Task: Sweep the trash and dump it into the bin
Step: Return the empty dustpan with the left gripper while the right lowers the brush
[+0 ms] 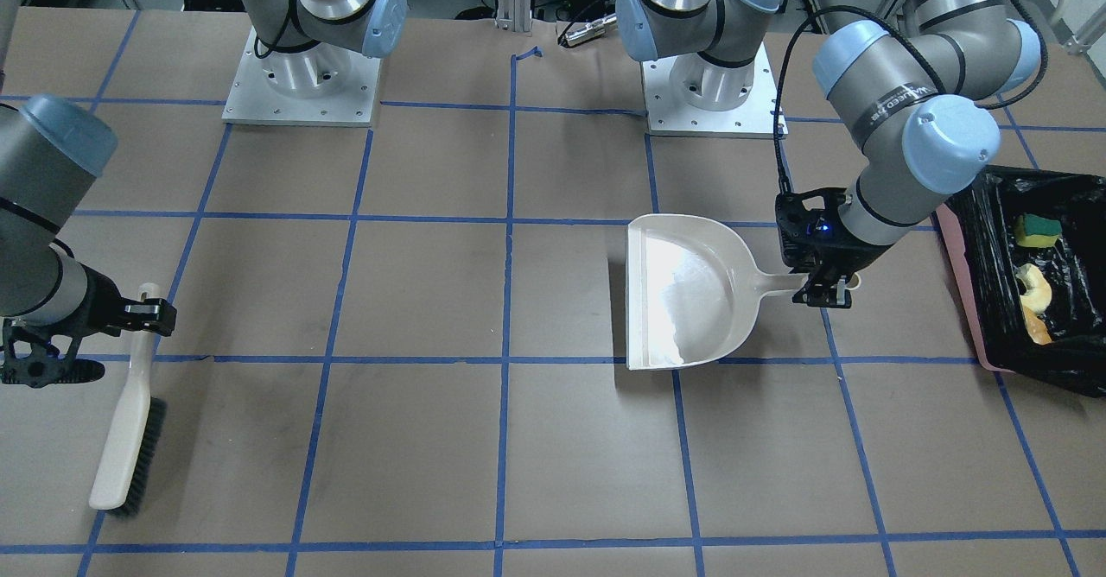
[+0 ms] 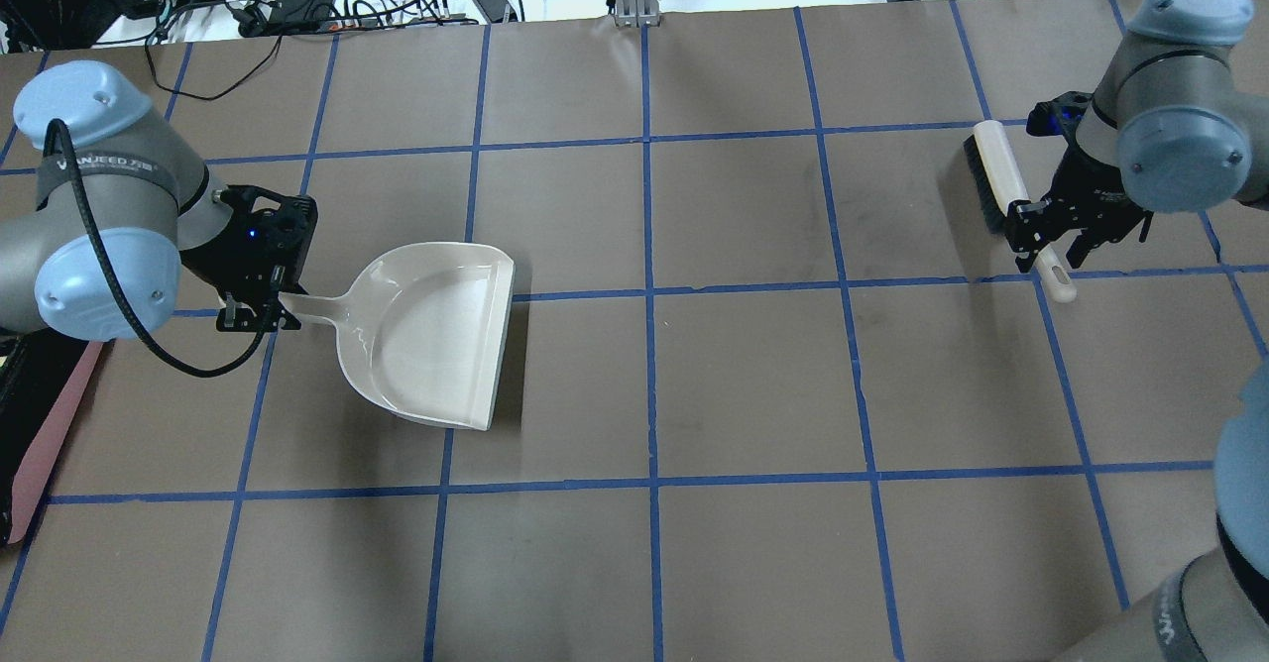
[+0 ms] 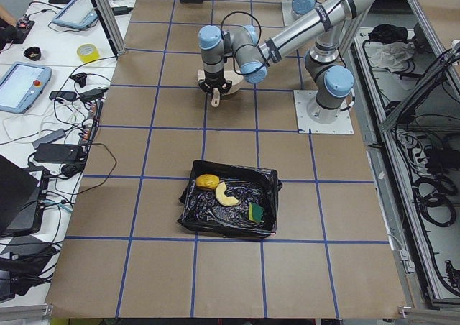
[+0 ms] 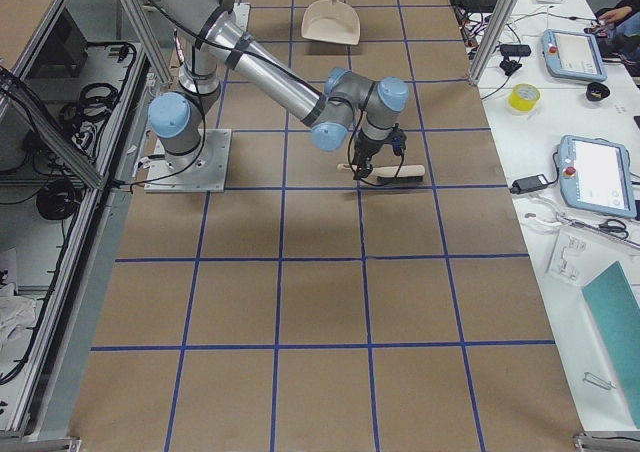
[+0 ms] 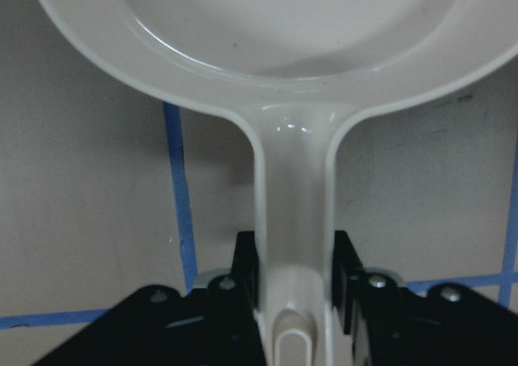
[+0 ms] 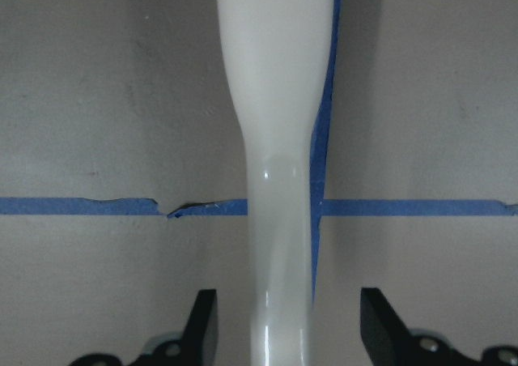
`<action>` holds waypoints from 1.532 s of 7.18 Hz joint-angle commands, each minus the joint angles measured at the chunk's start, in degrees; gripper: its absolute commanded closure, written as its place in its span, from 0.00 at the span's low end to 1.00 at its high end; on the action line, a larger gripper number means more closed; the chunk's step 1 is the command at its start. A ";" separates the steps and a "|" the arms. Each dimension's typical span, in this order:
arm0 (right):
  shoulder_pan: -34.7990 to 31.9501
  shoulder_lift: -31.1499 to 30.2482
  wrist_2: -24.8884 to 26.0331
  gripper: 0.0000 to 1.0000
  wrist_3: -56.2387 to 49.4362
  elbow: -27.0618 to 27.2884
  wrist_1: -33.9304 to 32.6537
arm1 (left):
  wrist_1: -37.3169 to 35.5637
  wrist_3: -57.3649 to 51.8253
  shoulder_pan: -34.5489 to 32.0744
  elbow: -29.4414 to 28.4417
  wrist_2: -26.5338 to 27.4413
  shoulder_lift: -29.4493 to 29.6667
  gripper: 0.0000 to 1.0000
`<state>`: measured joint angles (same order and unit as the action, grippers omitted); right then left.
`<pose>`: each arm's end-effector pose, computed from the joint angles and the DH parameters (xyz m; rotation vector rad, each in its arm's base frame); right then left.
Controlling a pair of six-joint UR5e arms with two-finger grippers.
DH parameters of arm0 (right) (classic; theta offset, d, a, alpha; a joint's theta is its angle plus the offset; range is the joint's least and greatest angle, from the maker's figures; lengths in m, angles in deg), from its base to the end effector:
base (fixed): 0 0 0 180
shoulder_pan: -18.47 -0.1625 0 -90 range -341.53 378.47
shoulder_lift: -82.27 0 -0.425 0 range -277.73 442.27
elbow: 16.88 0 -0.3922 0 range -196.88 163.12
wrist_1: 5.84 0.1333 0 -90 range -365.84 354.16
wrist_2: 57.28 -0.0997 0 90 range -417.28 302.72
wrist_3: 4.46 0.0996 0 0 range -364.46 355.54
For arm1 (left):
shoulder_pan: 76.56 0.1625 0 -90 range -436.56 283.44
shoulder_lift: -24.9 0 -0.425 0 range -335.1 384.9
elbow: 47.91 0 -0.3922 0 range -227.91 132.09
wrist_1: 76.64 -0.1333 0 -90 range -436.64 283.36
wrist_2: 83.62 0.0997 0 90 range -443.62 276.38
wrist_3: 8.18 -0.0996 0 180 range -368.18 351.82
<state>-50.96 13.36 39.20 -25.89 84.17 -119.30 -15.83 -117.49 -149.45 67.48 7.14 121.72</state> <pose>-0.0855 -0.5753 0.2375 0.0363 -3.0775 -0.2805 0.0141 -0.4944 0.2707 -2.2341 -2.1492 -0.0552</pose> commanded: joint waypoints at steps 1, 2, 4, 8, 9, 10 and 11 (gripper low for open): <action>0.00 -2.18 -0.15 0.16 0.34 -0.59 -0.09 | -1.66 3.83 0.11 4.20 -0.06 -1.19 1.00; -0.09 -4.89 -0.24 0.12 0.34 -1.02 1.21 | -1.66 3.23 0.03 5.35 -0.06 -2.07 1.00; -0.44 -9.99 -2.42 0.01 2.43 -4.52 8.05 | -1.75 1.82 -0.06 5.28 -0.06 -2.52 1.00; -11.98 -17.83 -2.62 0.00 12.88 -11.57 21.08 | -1.83 1.82 -0.42 4.84 -0.06 -2.25 0.28; -17.35 -18.71 -2.70 0.00 14.39 -11.57 21.09 | -1.92 1.82 -0.15 3.97 -0.06 -2.51 0.24; -18.62 -18.46 -4.97 0.00 13.88 -11.57 20.83 | -1.49 2.52 -0.59 2.48 -0.49 -3.39 0.24; -18.72 -18.02 -5.68 0.00 14.22 -11.49 20.57 | -0.18 4.00 -0.94 0.64 -0.93 -4.53 0.25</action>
<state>-68.32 -4.90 34.80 -12.10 72.66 -98.52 -17.12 -114.83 -150.01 70.10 6.68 118.36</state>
